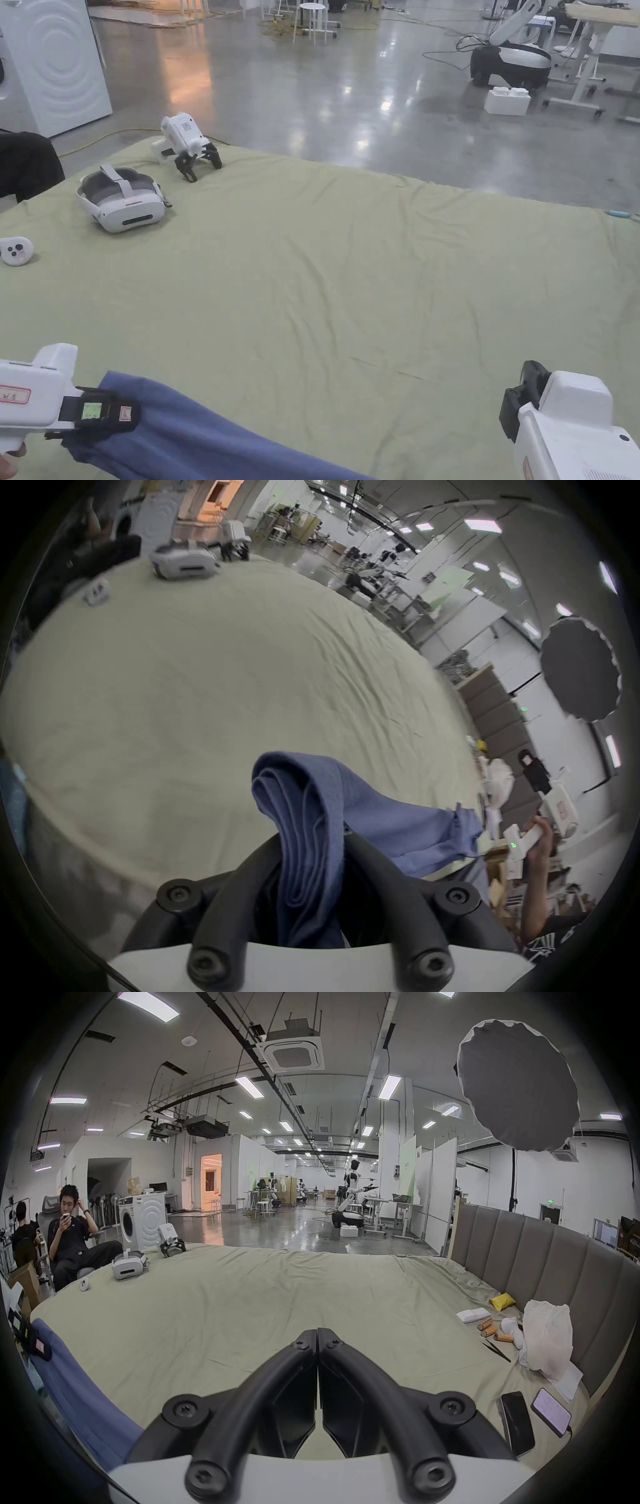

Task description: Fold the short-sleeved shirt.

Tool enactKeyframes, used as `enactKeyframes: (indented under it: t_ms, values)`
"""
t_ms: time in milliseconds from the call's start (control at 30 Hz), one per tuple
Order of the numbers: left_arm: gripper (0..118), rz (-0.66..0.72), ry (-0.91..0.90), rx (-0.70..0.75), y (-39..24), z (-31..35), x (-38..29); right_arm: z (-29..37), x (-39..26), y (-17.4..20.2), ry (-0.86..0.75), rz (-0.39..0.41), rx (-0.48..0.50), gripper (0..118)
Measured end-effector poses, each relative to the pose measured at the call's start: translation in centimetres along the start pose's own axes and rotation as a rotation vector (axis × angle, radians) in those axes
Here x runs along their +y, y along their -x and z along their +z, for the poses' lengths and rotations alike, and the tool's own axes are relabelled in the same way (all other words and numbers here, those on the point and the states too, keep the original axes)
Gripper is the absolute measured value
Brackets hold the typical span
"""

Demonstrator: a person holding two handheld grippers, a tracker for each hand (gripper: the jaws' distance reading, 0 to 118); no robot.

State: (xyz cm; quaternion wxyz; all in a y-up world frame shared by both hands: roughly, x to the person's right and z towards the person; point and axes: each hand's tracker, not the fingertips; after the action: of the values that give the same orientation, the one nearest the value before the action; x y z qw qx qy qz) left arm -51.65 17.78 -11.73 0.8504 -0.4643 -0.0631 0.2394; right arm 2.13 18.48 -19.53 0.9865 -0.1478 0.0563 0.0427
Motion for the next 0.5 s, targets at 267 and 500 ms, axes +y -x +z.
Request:
enactKeyframes:
  t_ms: [267,500]
  values:
    - [6,-0.022,0.005,0.019,-7.9,0.5,-1.3,0.1,-0.5,0.0,0.007,-0.023,0.017,0]
    - [6,-0.014,0.061,-0.137,-15.9,-3.3,-3.3,0.7,-1.0,-1.0,0.011,-0.035,0.006,0]
